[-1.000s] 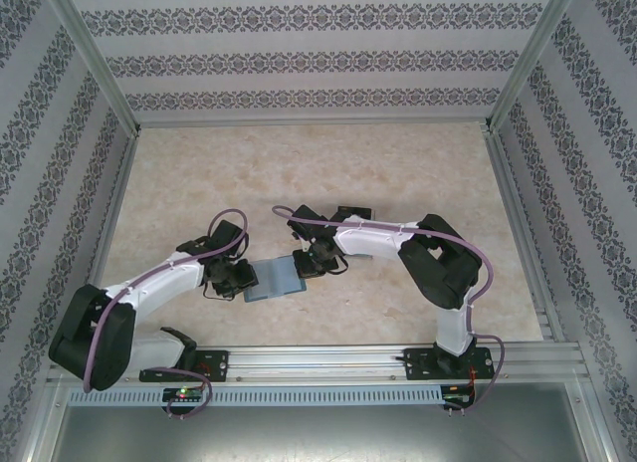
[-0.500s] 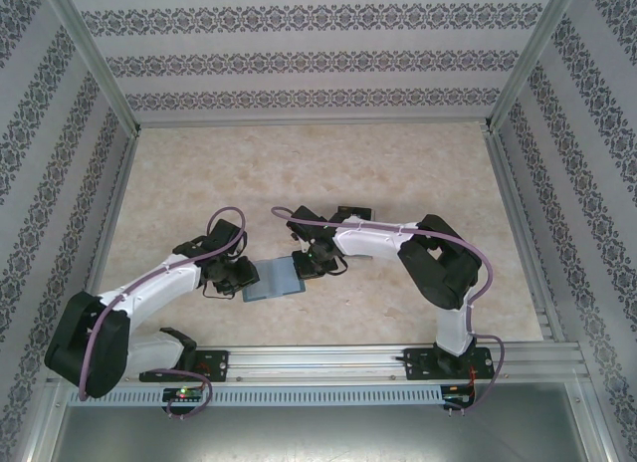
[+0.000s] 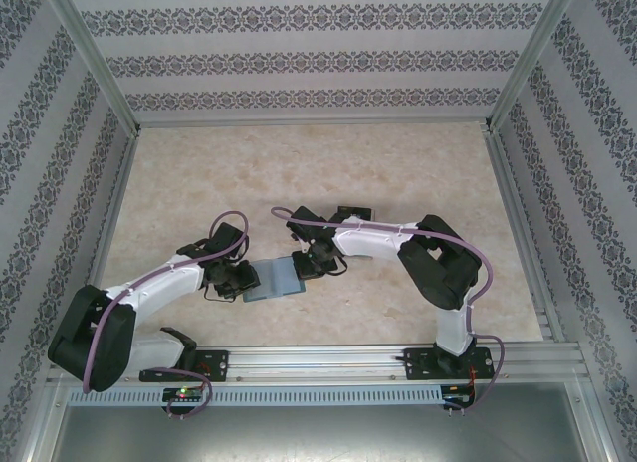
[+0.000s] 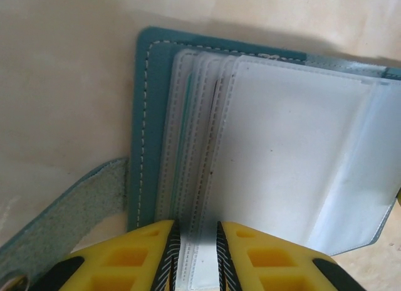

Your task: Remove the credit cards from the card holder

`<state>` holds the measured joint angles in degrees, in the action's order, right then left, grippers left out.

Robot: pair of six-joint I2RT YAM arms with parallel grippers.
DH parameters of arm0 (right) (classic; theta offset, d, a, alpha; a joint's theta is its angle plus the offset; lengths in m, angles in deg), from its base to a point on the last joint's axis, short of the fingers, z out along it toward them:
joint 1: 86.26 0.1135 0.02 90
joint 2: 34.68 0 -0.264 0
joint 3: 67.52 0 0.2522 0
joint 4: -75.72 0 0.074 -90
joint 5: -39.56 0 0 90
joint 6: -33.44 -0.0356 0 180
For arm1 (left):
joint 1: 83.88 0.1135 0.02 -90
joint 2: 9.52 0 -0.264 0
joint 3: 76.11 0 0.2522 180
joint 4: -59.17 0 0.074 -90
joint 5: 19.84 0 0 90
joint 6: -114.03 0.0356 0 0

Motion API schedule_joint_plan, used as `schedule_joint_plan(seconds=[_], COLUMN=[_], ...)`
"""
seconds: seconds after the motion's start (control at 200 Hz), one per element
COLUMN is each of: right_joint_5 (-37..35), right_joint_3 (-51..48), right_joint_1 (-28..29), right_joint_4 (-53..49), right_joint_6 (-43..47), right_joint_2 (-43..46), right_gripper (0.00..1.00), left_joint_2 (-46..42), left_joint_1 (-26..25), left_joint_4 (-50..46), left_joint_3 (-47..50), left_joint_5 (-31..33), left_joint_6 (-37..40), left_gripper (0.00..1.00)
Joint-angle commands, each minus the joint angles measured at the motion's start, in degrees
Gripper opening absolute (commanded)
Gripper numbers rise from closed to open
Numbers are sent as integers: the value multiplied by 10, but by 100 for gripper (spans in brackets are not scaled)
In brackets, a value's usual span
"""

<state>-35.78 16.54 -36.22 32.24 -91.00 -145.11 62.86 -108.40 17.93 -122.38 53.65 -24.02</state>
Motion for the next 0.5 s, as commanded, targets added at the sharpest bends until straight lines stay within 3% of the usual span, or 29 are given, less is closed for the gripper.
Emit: schedule_joint_plan(seconds=[0.0,0.495], right_joint_5=[10,11], right_joint_3=[-4,4], right_joint_1=[9,11], right_joint_4=[1,-5], right_joint_6=[-10,-8], right_joint_2=[-15,-21], right_gripper=[0,0], left_joint_2=[6,-30], left_joint_1=[-12,-20], left_joint_4=[19,56], left_joint_3=[2,-8], left_joint_5=[-14,-56], left_joint_6=[2,10], left_gripper=[24,37])
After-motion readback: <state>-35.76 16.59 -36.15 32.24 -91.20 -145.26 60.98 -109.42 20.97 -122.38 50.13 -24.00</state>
